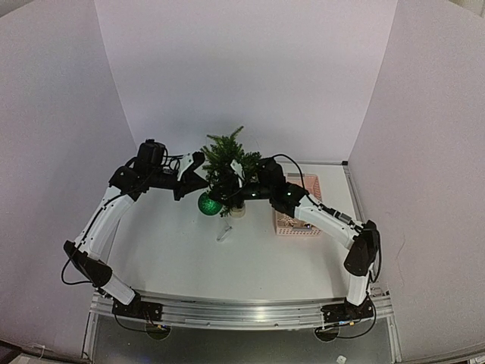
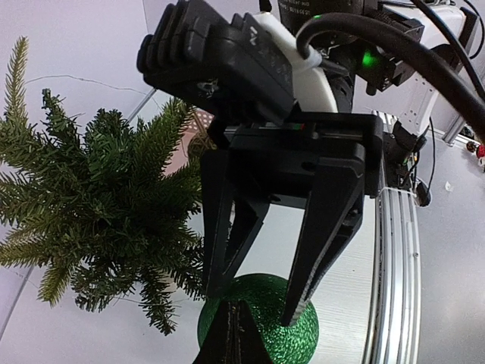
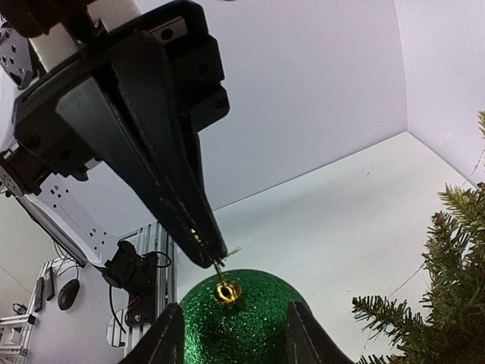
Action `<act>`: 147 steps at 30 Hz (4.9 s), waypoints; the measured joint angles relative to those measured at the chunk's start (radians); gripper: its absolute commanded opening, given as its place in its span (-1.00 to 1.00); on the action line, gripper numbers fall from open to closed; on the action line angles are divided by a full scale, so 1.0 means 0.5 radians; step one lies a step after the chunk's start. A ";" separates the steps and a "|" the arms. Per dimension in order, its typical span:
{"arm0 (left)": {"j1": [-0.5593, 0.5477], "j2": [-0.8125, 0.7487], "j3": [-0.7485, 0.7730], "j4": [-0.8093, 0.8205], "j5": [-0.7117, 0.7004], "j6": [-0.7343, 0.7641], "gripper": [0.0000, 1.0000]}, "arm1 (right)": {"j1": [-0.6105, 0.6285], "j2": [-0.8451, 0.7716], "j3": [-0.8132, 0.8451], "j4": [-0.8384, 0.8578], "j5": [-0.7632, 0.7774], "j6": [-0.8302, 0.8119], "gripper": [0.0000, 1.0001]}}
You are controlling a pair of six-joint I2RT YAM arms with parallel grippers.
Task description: Decorate the small christmas tree
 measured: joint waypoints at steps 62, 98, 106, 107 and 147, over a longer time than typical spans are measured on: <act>-0.026 0.037 0.058 -0.010 -0.003 -0.034 -1.00 | -0.002 0.070 0.022 0.249 -0.064 0.132 -1.00; 0.071 0.036 -0.005 -0.018 0.035 0.010 0.04 | -0.010 -0.052 -0.181 0.262 0.067 0.150 -1.00; 0.125 0.025 -0.057 -0.047 0.141 0.165 0.06 | -0.013 -0.053 -0.183 0.153 0.070 0.133 -1.00; 0.124 0.022 -0.082 -0.042 0.153 0.169 0.05 | -0.013 -0.054 -0.183 0.129 0.074 0.131 -1.00; 0.054 -0.222 -1.577 2.125 0.238 -0.972 0.07 | -0.023 -0.234 -0.357 -0.362 0.338 0.249 -1.00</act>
